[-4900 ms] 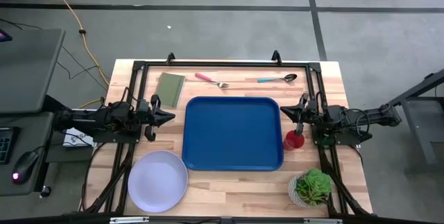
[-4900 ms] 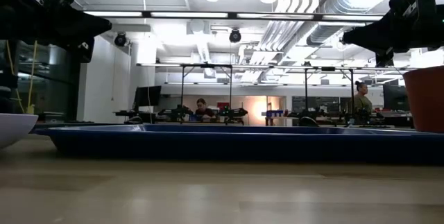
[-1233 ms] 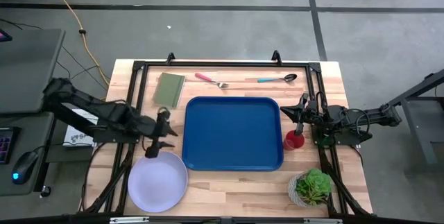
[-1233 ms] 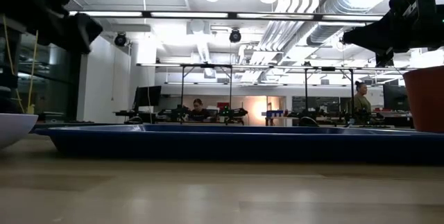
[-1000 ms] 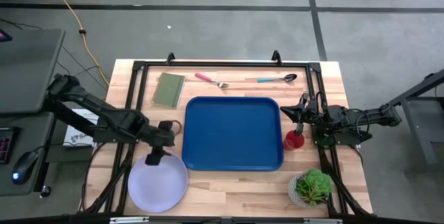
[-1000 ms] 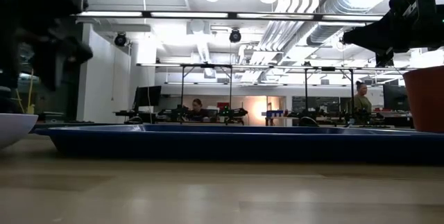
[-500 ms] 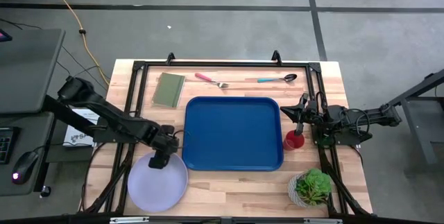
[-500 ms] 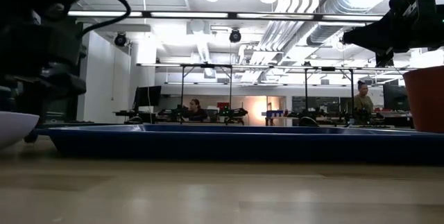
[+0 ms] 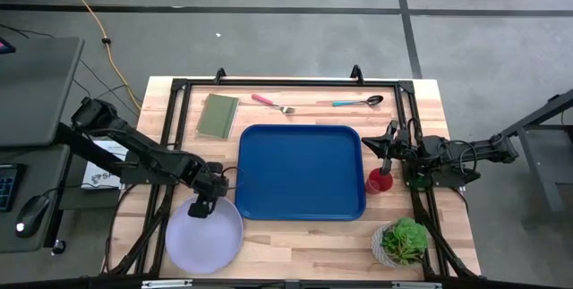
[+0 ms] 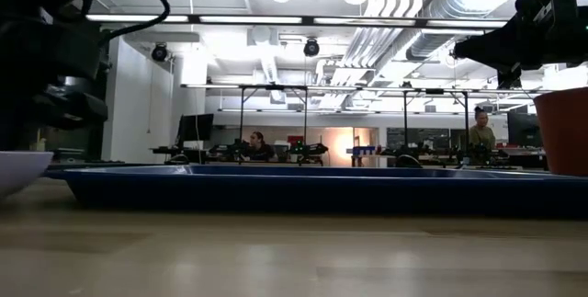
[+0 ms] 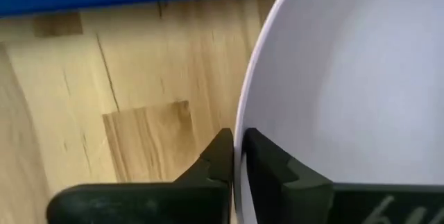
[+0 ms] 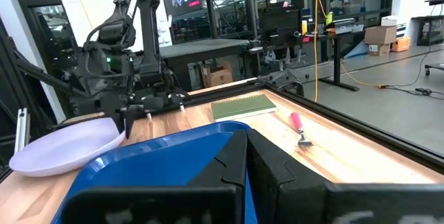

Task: Pick and place plate/cup/fork/spoon on tray
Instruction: Put the purple plate on the blue serving tray

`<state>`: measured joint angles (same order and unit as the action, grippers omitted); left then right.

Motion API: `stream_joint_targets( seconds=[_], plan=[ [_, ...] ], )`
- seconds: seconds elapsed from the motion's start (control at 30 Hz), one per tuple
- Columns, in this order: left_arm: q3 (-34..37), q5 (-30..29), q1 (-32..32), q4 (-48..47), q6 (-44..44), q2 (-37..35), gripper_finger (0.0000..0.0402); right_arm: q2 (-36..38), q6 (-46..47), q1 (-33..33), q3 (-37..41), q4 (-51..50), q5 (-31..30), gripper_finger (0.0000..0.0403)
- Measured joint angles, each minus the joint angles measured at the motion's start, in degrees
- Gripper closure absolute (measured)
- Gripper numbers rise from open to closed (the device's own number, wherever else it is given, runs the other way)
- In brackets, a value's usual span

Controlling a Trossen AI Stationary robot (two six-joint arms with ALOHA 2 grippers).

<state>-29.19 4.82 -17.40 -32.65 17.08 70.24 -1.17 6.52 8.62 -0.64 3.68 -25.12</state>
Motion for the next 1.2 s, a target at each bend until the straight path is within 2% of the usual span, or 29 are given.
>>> stream_joint_targets(
  seconds=[0.1, 0.23, 0.4, 0.53, 0.7, 0.9, 1.03, 1.2],
  plan=[
    [-1.1, 1.1, 0.2, -1.9, 1.5, -2.8, 0.0398, 0.0, 0.0, 0.0, 0.0, 0.0, 0.0, 0.0403],
    [-6.7, 0.8, 0.2, -6.9, 2.2, -6.0, 0.04, 0.0, -0.1, 0.0, 0.0, 0.0, 0.0, 0.0403],
    [-19.1, -0.9, 0.4, -13.2, 1.8, -7.9, 0.0401, 0.0, -0.1, 0.0, 0.0, 0.0, 0.0, 0.0403],
    [-29.2, -3.7, 4.2, -12.7, -4.5, -6.3, 0.0401, 0.0, 0.0, 0.0, 0.0, 0.0, 0.0, 0.0403],
    [-38.4, -5.0, 13.9, -8.2, -15.3, 1.1, 0.0402, 0.0, 0.0, 0.0, 0.0, 0.0, 0.0, 0.0403],
    [-43.9, -0.4, 26.2, -1.6, -21.9, 15.7, 0.0401, 0.0, -0.1, 0.0, 0.0, 0.0, 0.0, 0.0403],
    [-45.8, -0.2, 32.4, -1.4, -21.8, 24.4, 0.0401, 0.0, 0.0, 0.0, 0.0, 0.0, 0.0, 0.0403],
    [-46.0, 0.5, 37.5, 1.9, -19.1, 31.0, 0.0401, 0.0, -0.1, 0.0, 0.0, 0.0, 0.0, 0.0403]
  ],
)
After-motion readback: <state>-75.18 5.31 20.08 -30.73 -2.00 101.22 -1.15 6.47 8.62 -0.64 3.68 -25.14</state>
